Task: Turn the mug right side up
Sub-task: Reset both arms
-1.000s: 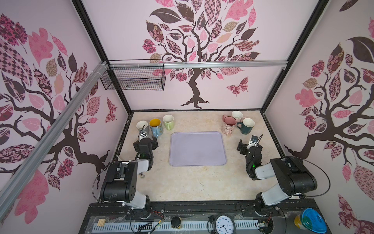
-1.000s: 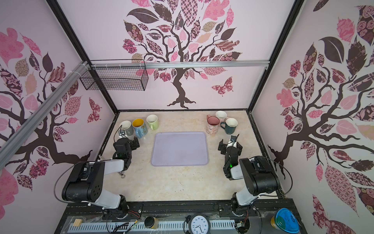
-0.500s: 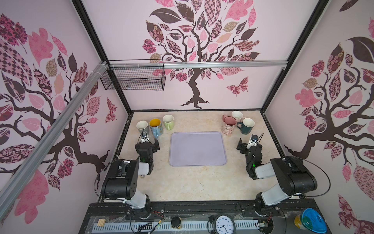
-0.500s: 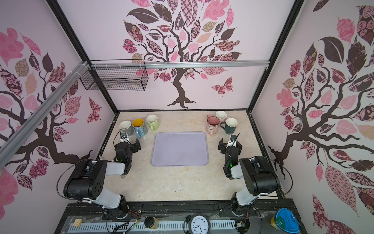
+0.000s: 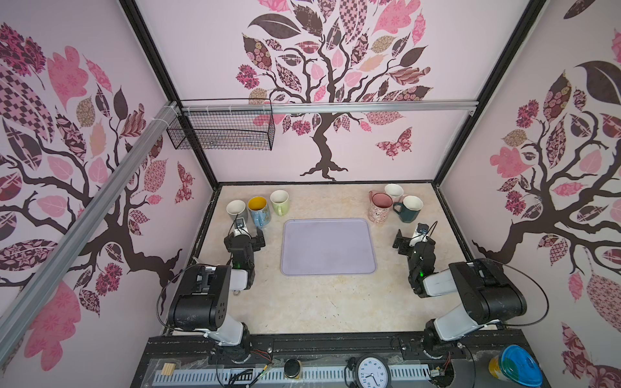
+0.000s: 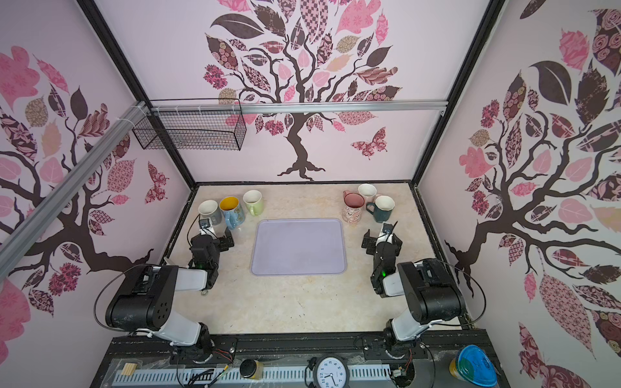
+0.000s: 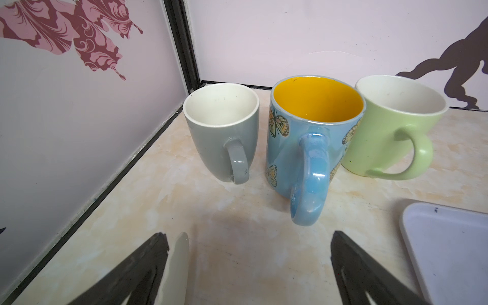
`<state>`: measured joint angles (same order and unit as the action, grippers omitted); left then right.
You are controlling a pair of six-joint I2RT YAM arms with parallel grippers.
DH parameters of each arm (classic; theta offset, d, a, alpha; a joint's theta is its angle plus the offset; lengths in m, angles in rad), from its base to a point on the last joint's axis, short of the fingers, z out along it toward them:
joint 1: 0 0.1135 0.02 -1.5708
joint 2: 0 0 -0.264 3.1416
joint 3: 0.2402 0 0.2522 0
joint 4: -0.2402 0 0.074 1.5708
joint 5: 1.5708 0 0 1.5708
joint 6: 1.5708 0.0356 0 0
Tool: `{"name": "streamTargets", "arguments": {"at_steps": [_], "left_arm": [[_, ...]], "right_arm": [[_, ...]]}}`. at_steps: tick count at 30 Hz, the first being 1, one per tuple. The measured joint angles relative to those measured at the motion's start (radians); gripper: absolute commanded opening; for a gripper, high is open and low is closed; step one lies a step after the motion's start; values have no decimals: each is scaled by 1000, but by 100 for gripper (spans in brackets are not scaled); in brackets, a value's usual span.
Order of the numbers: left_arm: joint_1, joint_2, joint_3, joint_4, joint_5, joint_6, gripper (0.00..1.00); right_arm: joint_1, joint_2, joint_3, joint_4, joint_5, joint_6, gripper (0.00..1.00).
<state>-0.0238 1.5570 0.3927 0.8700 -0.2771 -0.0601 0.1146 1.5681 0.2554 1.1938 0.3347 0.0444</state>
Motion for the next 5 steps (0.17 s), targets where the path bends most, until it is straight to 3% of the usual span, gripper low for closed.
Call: {"name": "streamTargets", "arguments": {"at_steps": [5], "left_arm": [[0,0,0,0,2,3,98]], "right_arm": [[0,0,0,0,0,0,100]]}}
